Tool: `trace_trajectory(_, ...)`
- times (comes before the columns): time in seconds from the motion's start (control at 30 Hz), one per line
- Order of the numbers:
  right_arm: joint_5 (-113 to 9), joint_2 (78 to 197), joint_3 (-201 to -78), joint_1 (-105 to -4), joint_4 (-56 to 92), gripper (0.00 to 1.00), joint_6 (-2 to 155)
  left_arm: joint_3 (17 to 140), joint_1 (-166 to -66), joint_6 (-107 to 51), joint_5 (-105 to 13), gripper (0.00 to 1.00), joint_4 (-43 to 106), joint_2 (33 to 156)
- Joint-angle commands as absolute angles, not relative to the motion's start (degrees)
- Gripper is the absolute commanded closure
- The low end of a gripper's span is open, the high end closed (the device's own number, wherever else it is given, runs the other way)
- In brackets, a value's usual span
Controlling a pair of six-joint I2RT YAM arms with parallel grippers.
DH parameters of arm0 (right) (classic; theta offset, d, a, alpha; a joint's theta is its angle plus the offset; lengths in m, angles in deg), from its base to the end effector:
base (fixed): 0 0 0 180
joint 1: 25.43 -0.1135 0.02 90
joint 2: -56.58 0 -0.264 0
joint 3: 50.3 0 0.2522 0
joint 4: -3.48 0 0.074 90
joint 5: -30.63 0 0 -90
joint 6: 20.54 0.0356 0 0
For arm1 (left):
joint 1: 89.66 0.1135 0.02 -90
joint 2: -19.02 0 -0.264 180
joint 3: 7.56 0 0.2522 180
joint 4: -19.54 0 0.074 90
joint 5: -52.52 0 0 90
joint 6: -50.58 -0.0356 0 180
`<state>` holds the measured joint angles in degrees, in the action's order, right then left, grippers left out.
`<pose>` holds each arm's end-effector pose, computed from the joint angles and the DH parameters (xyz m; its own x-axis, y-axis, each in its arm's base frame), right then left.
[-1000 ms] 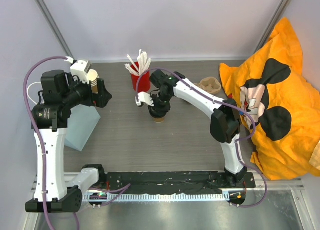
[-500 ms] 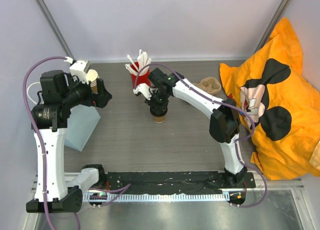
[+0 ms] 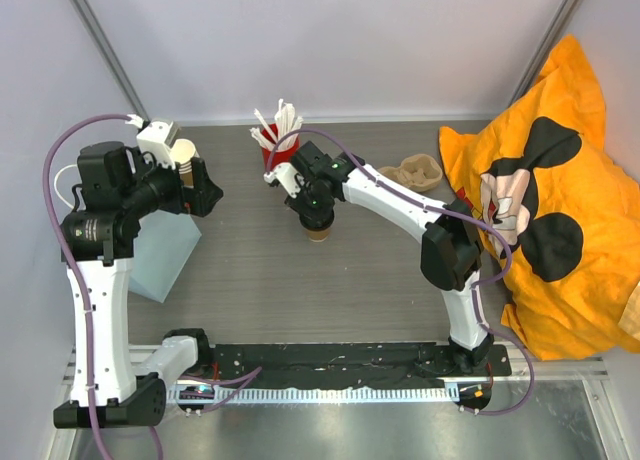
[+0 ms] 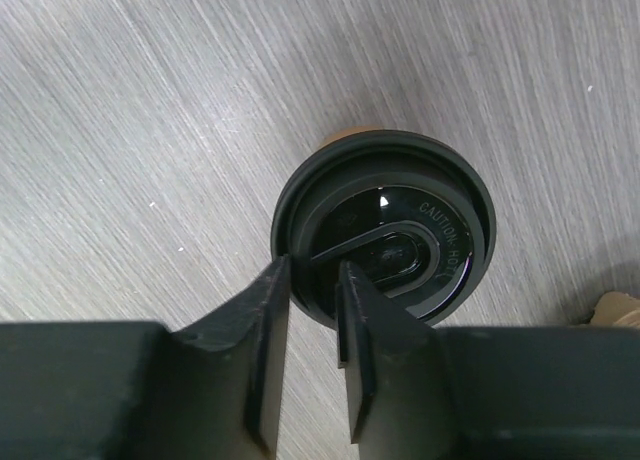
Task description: Pack the takeout coffee
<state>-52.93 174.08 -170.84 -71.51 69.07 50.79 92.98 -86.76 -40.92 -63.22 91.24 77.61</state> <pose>0.3052 0.3227 0.2640 -0.3426 -0.8143 -0.4686 -0.9091 0.4131 -0.0533 0.1626 -0.0072 0.4548 -0.4867 -0.0010 -0.8735 0.3439 0.9190 -0.1927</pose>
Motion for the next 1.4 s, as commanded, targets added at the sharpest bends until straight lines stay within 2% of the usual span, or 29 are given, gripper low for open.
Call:
trace_trajectory(0.0, -54.88, 170.93, -171.55, -71.83, 67.95, 0.67, 50.66, 92.86, -86.05, -40.39, -64.64, 0.01, 90.52, 76.68)
trace_trajectory(0.27, -52.08, 170.58, -174.45, -71.83, 72.78, 0.57, 44.51, 92.68, -85.62, -40.13, -65.26, 0.00, 90.43, 76.76)
trace_trajectory(0.83, -49.09, 170.93, -177.09, -71.75, 80.17, 0.57, 27.63, 91.98, -84.65, -40.04, -66.75, 0.00, 90.26, 76.32)
trace_trajectory(1.37, -48.91, 171.28, -172.61, -71.75, 78.23, 0.62, 21.91, 91.80, -83.86, -39.95, -67.63, 0.00, 90.35, 76.24)
